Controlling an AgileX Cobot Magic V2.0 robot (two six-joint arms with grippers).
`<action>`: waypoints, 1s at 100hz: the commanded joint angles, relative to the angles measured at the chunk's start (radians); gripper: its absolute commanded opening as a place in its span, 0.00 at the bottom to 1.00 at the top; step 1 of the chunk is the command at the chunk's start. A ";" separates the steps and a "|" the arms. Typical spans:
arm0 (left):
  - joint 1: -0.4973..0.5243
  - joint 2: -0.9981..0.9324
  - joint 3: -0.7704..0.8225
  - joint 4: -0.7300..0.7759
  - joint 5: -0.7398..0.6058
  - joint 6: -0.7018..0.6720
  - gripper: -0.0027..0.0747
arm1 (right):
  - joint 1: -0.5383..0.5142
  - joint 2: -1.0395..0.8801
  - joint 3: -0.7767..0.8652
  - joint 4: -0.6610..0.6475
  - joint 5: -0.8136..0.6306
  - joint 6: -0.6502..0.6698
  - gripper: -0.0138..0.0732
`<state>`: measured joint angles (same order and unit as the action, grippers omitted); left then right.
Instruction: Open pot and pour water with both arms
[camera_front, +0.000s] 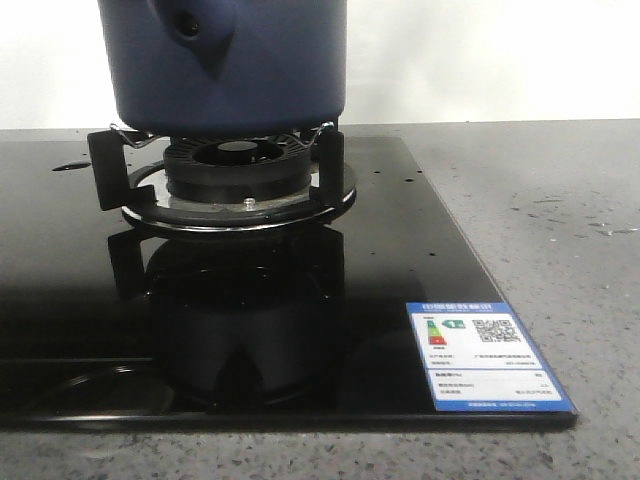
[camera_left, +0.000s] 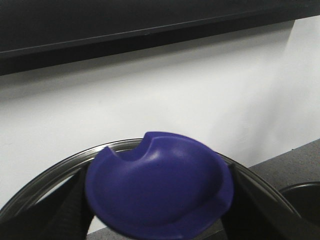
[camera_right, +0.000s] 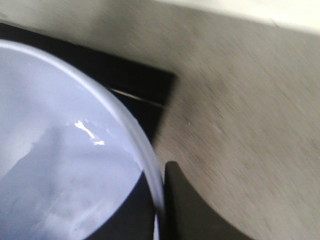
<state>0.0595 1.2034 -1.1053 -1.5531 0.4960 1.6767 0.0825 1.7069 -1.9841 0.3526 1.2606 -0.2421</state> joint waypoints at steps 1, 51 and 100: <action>0.003 -0.025 -0.032 -0.055 0.005 -0.019 0.60 | 0.056 0.009 -0.113 0.048 -0.010 0.011 0.11; 0.003 -0.025 -0.032 -0.045 -0.043 -0.029 0.60 | 0.243 0.149 -0.237 0.048 -0.340 -0.032 0.11; 0.003 -0.025 -0.032 -0.045 -0.067 -0.029 0.60 | 0.315 0.111 -0.062 0.069 -0.722 -0.185 0.11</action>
<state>0.0595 1.2034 -1.1053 -1.5472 0.4291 1.6572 0.3811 1.9077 -2.0465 0.3795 0.7055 -0.4075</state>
